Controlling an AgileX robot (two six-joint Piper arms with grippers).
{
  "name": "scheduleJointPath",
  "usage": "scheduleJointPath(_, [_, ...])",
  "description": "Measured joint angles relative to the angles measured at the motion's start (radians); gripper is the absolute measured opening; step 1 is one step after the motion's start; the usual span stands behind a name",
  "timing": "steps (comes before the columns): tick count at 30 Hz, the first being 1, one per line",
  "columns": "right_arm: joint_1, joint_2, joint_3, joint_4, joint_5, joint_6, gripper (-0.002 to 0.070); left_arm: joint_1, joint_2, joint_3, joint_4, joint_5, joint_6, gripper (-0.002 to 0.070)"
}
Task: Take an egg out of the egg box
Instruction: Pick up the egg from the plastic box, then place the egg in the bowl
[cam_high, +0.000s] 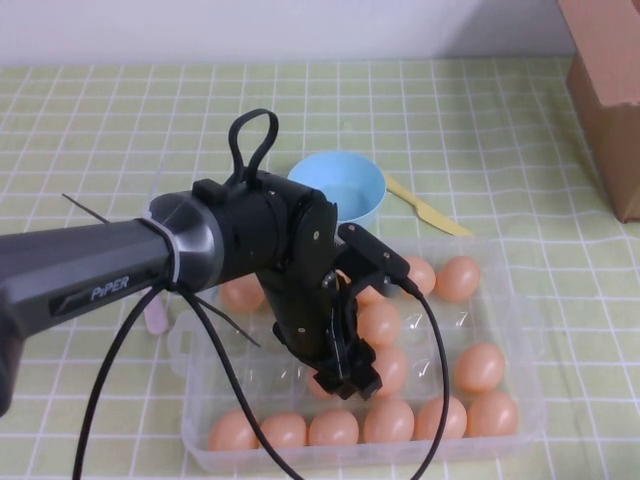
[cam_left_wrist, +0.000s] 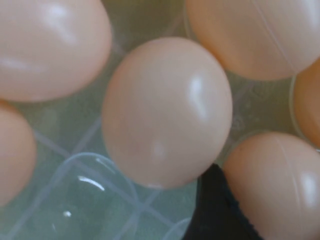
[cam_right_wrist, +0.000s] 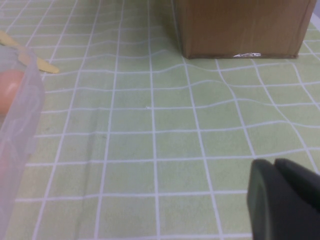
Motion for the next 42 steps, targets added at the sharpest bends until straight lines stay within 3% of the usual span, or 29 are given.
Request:
scheduleJointPath(7, [0.000, 0.000, 0.000, 0.000, 0.000, 0.000, -0.0017, 0.000, -0.097, -0.024, 0.024, 0.024, -0.030, 0.0357])
scheduleJointPath(14, [0.000, 0.000, 0.000, 0.000, 0.000, 0.000, -0.0017, 0.037, -0.166, -0.230, 0.108, -0.017, -0.089, 0.0357])
scheduleJointPath(22, [0.000, -0.003, 0.000, 0.000, 0.000, 0.000, -0.0017, 0.135, 0.013, -0.406, 0.128, -0.213, -0.131, 0.0357])
scheduleJointPath(35, [0.000, -0.004, 0.000, 0.000, 0.000, 0.000, -0.0017, 0.196, 0.267, -0.518, 0.103, -0.252, -0.129, 0.0358])
scheduleJointPath(42, [0.000, -0.004, 0.000, 0.000, 0.000, 0.000, -0.0017, 0.205, 0.271, -0.520, 0.100, -0.280, -0.129, 0.0560])
